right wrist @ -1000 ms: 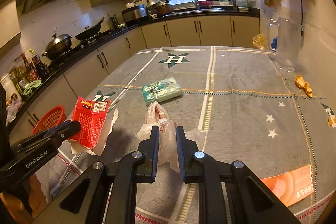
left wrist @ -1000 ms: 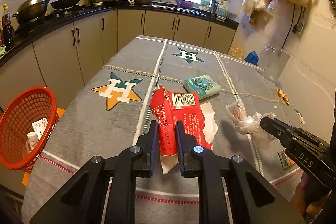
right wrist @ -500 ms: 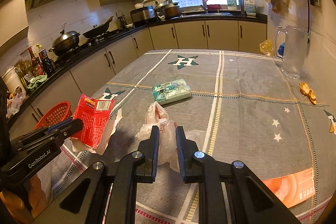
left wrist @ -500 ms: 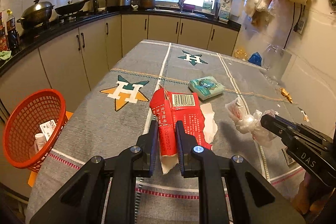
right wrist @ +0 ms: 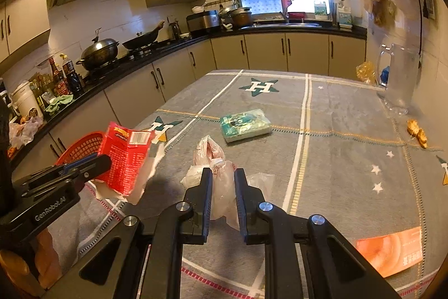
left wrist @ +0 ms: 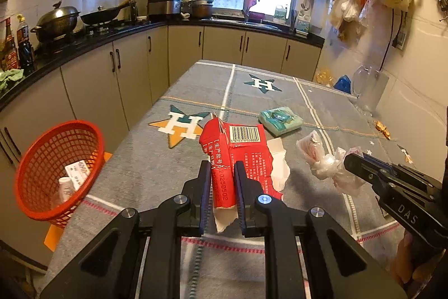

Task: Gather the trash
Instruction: 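Carry the red packet and plastic bag over the orange basket with both tools, then open both tools to drop the packet and bag into the basket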

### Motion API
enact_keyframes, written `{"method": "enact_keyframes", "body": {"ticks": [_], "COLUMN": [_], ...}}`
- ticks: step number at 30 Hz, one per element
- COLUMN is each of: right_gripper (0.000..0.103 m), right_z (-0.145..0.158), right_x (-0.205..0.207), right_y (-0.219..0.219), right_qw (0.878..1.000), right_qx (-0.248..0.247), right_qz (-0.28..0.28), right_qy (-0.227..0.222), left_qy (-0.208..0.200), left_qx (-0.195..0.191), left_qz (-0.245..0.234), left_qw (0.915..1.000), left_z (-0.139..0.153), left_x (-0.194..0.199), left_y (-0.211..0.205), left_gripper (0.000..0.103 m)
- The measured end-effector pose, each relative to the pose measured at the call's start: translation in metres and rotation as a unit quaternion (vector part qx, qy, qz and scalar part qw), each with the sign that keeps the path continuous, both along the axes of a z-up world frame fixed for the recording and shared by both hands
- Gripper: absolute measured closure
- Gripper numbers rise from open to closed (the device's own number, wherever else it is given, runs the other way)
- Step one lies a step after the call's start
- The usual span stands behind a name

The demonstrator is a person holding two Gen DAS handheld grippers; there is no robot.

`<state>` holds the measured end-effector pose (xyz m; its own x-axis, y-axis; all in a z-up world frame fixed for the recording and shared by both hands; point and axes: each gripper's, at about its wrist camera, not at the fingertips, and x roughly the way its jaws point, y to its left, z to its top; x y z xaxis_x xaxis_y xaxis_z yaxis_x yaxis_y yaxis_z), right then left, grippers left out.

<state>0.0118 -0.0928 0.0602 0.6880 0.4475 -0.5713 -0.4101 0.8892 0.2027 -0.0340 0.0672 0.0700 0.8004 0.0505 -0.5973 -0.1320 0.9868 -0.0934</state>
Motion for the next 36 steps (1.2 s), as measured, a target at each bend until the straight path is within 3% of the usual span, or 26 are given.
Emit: {"method": "enact_keyframes", "body": {"ticks": [9, 19, 28, 36], "right_gripper": [0.086, 0.086, 0.086, 0.086], "right_z": [0.009, 0.031, 0.038, 0.022], "right_x": [-0.02, -0.033, -0.028, -0.005], "right_y": [0.026, 0.115, 0.203, 0.267], "right_qw": [0.999, 0.994, 0.986, 0.979], "right_qx": [0.019, 0.024, 0.02, 0.015], "right_qz": [0.021, 0.101, 0.158, 0.182], "right_qy": [0.019, 0.033, 0.051, 0.085], "left_qy": [-0.016, -0.042, -0.023, -0.002], "left_qx": [-0.017, -0.03, -0.034, -0.042], "left_qz": [0.031, 0.102, 0.166, 0.182], "left_qw": [0.9992, 0.9934, 0.9853, 0.9824], "left_z": [0.008, 0.022, 0.002, -0.018], "left_x": [-0.028, -0.066, -0.076, -0.069], "left_y": [0.043, 0.132, 0.212, 0.24], "left_gripper": [0.087, 0.087, 0.087, 0.087]}}
